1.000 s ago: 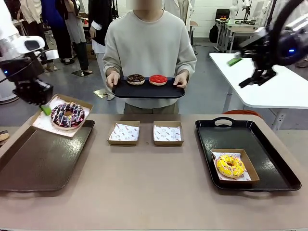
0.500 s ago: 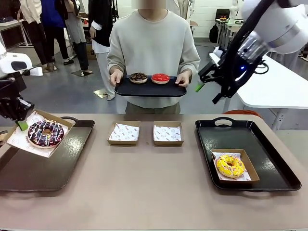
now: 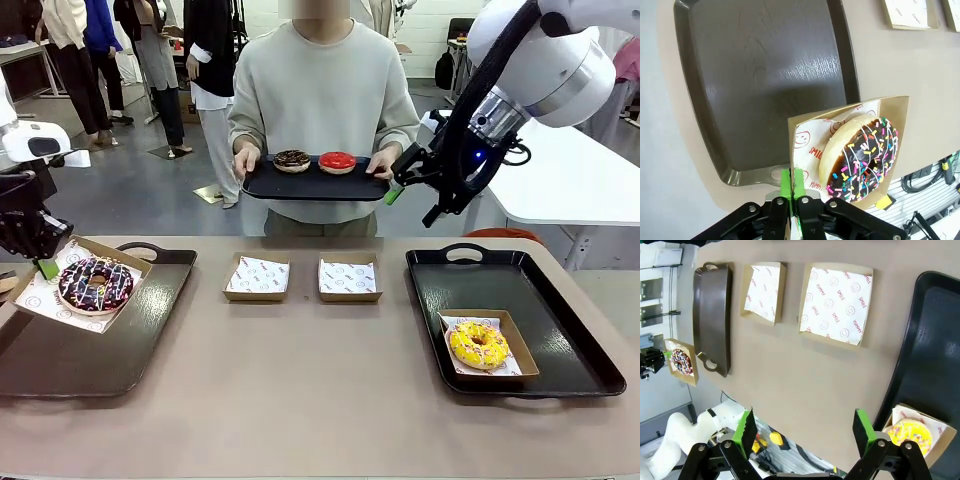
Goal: Individually package the donuts and arrange them on the tray.
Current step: Place the picked Paper togo box on the Handle tray while simultaneously picking up another Paper togo box from the table with the other hand.
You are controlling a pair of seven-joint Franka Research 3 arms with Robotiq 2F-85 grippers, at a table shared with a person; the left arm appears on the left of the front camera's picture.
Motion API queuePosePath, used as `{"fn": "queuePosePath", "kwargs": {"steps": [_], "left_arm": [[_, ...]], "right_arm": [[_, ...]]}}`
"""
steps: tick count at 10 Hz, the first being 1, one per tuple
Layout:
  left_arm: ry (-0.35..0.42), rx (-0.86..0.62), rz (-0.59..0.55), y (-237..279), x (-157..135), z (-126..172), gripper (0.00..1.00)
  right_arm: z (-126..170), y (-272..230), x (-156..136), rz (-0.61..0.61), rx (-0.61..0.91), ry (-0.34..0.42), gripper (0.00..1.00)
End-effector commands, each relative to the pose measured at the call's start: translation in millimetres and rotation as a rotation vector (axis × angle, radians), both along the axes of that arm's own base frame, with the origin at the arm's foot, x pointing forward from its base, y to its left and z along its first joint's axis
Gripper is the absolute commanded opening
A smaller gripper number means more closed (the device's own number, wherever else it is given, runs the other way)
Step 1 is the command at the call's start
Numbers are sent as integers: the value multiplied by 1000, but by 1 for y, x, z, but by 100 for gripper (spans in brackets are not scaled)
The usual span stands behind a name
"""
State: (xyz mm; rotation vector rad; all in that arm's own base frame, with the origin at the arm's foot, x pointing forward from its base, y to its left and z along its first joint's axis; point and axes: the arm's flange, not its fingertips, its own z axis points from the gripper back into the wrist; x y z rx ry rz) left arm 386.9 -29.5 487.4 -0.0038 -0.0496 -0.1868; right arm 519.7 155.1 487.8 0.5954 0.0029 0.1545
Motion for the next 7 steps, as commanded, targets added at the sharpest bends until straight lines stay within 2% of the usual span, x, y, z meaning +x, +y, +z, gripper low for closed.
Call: {"fn": "queuePosePath", "kwargs": {"steps": [1,7], "left_arm": [[-8,2,-9,0,-1,3,1],[-2,0,0,0,0,1,1]], "right_arm": [[0,0,0,0,-3,-2,100],[0,0,0,0,0,0,100]]}}
